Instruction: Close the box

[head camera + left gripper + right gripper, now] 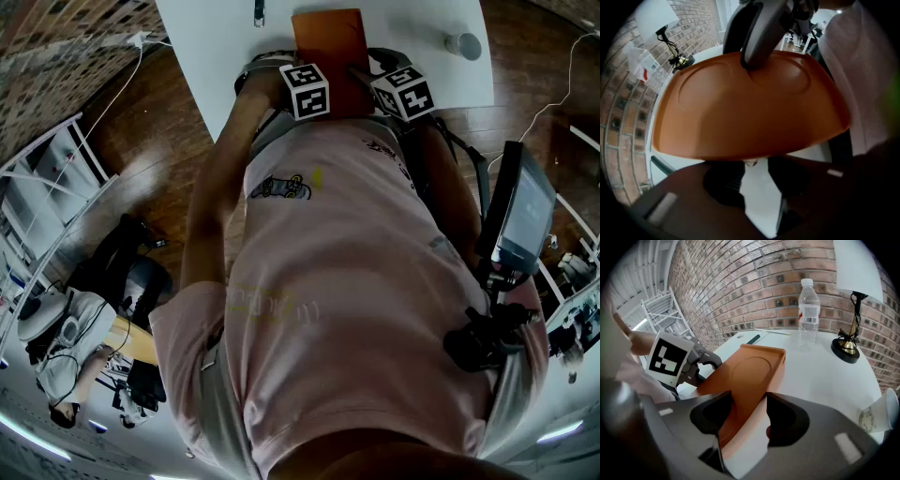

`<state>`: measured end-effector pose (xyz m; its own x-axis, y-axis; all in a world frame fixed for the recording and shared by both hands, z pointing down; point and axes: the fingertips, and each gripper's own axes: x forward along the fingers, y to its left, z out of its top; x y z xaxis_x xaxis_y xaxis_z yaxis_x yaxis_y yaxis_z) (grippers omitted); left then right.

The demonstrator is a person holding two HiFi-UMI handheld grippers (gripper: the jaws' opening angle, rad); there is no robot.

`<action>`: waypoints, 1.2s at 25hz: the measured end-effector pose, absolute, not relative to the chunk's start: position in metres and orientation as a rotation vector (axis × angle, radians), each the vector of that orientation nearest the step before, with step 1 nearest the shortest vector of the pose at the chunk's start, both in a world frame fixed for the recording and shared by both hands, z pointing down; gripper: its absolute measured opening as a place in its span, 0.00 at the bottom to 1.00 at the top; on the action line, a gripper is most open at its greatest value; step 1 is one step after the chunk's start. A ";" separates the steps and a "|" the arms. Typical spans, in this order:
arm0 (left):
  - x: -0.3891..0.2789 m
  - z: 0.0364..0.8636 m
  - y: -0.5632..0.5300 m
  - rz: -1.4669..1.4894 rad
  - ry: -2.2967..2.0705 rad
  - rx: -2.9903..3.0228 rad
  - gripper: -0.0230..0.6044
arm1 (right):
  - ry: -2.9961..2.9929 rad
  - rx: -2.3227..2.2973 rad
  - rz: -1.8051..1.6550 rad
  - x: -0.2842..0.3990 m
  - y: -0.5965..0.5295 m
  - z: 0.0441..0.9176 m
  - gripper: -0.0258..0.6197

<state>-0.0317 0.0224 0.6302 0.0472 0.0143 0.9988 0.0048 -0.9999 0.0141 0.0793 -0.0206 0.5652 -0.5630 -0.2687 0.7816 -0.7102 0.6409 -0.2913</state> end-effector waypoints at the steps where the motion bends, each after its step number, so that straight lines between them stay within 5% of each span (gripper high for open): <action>1: -0.029 0.632 0.021 2.164 0.009 2.256 0.30 | -2.140 0.753 0.782 0.081 -0.023 0.565 0.39; 4: -0.024 0.635 0.017 2.153 -0.026 2.215 0.28 | -2.140 0.729 0.777 0.085 -0.027 0.564 0.39; 6: -0.023 0.634 0.012 2.146 -0.046 2.196 0.15 | -2.130 0.715 0.776 0.086 -0.028 0.564 0.40; 30: -0.100 0.637 0.034 1.873 -0.111 2.240 0.15 | -2.089 0.678 0.733 0.075 -0.025 0.569 0.39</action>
<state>-0.0997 0.0344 0.6369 0.1855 0.0820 0.9792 -0.1975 -0.9731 0.1189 0.0748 -0.0246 0.5685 -0.5336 -0.2100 0.8193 -0.6760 0.6880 -0.2639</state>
